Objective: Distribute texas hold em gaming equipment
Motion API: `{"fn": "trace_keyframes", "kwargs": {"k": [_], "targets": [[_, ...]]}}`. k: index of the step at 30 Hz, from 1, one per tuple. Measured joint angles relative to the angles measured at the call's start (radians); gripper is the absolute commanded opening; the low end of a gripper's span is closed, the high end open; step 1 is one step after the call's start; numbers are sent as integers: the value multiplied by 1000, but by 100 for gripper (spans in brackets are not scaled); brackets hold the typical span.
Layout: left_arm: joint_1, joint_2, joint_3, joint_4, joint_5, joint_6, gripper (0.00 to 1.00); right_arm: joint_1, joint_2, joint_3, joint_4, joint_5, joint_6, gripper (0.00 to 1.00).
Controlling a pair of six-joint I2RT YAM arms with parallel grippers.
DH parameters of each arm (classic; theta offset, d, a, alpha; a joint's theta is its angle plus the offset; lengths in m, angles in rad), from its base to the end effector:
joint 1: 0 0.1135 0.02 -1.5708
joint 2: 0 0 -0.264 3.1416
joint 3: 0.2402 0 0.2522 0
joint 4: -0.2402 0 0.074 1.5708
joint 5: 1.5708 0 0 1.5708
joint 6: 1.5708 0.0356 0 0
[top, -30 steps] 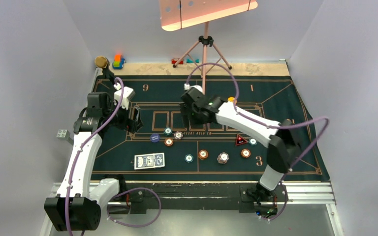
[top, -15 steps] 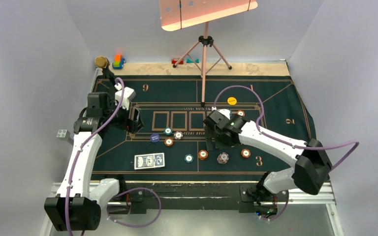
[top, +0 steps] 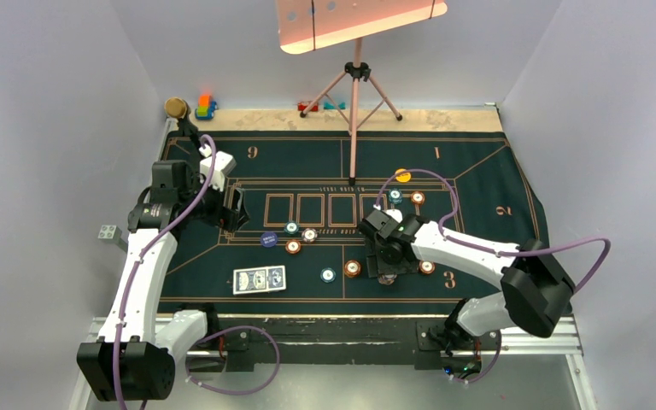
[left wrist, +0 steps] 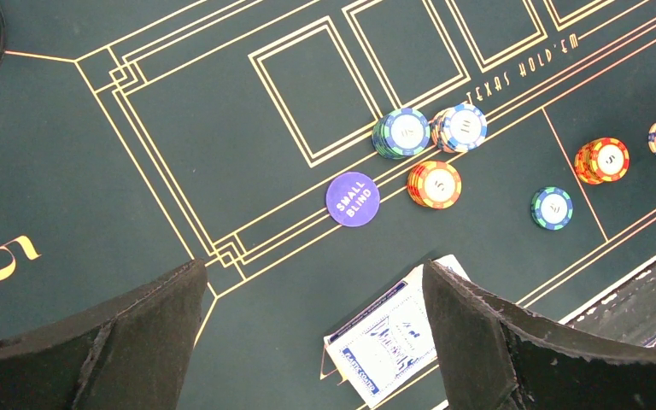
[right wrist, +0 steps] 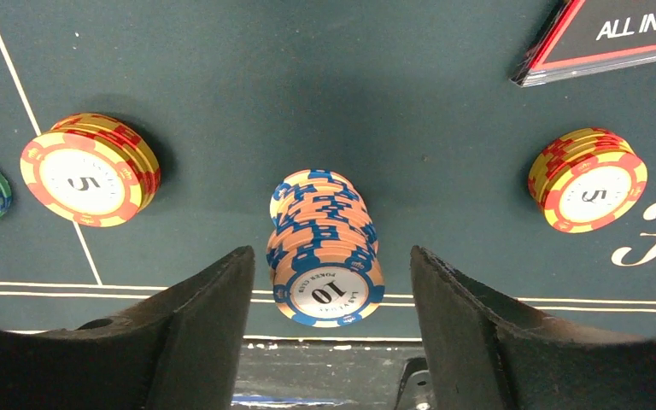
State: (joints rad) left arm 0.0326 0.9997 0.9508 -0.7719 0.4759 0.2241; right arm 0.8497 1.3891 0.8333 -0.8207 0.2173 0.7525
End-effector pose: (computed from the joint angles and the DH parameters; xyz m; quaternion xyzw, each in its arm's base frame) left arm 0.1973 -0.0099 0.3063 0.1724 0.8919 -0.1720 0.3811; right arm 0.1596 0.1700 0.1882 -0.0376 0.9888 -0.0059 0.1446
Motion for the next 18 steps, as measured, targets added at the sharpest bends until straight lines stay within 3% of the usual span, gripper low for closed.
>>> {"fn": "trace_keyframes", "kwargs": {"k": [18], "targets": [[0,0,0,0,-1,0,100,-8,34,-9,50,-3,7,46]]}}
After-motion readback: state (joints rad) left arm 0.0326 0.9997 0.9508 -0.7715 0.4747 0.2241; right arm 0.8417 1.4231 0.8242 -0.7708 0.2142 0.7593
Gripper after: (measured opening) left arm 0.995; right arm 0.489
